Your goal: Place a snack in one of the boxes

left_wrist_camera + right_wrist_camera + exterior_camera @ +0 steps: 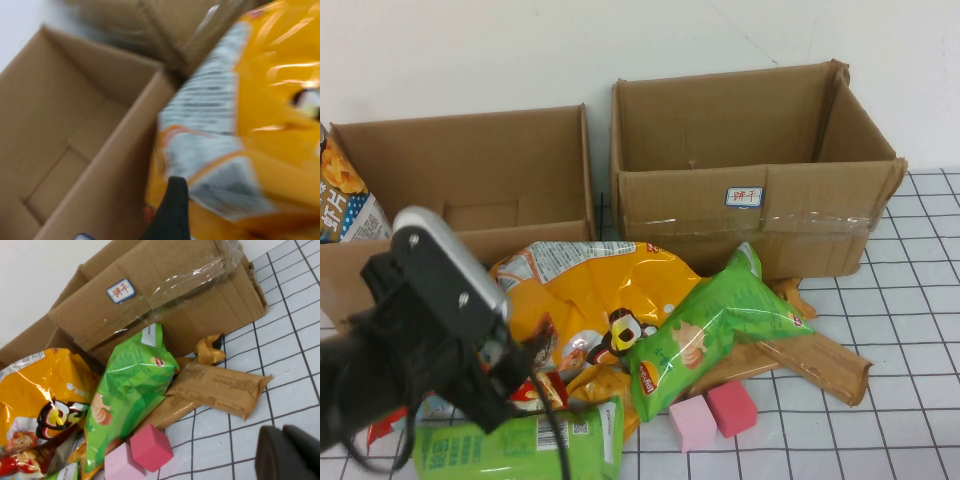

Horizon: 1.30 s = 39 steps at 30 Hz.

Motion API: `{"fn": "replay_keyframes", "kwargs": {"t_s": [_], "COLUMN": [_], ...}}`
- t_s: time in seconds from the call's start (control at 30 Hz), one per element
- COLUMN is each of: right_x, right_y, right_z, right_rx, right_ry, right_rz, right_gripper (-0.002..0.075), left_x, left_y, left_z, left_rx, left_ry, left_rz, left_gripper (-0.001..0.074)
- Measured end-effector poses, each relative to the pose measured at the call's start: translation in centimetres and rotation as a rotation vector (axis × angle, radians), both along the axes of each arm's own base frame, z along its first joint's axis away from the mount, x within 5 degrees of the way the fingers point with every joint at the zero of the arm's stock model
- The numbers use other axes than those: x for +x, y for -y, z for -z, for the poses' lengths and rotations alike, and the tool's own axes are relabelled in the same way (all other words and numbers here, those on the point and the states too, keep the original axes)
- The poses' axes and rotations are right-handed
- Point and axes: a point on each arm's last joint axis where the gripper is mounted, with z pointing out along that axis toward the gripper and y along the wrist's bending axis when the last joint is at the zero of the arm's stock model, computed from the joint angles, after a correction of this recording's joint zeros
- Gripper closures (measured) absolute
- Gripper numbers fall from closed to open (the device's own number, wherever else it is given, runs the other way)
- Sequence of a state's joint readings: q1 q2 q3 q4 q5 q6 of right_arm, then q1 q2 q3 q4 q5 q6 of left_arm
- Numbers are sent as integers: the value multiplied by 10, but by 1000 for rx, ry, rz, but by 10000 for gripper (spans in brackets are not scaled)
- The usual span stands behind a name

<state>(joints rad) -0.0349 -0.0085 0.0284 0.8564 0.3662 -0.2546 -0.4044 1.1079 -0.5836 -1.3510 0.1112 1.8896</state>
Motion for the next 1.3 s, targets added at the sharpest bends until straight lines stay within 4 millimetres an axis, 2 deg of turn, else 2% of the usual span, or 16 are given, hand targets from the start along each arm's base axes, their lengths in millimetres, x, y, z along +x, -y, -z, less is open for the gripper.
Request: {"fn": "replay_keyframes", "kwargs": {"t_s": [0.2,0.53,0.6,0.67,0.83,0.9,1.07,1.17,1.3], "right_x": [0,0,0,0,0,0,-1,-1,-1], "right_y": [0,0,0,0,0,0,-1,-1,-1], "right_z": [0,0,0,0,0,0,1,1,1], "right_rx": [-6,-20,-20,-20,-22,-21,-21,-21,-20], "right_ry": [1,5,5,5,6,6,-3,-7,-7], "right_rz": [-3,-6,-6,-6,-6,-6,-17,-21,-21], "right_gripper": [727,727,727,727,727,727,727,727,727], "left_x": [29,46,46,46,46,46,46,40,19], "left_y": [9,18,18,18,18,18,19,19,15], "left_z": [4,24,25,25,25,24,15,-9,-52], "left_rx": [-14,-38,-38,-41,-61,-79,-108,-176,-322], "left_ry": [-41,-147,-150,-151,-160,-168,-144,-88,5], "left_rz": [-63,-80,-80,-83,-95,-106,-103,-82,-49], "left_gripper": [81,98,152,241,575,658,707,715,717]}}
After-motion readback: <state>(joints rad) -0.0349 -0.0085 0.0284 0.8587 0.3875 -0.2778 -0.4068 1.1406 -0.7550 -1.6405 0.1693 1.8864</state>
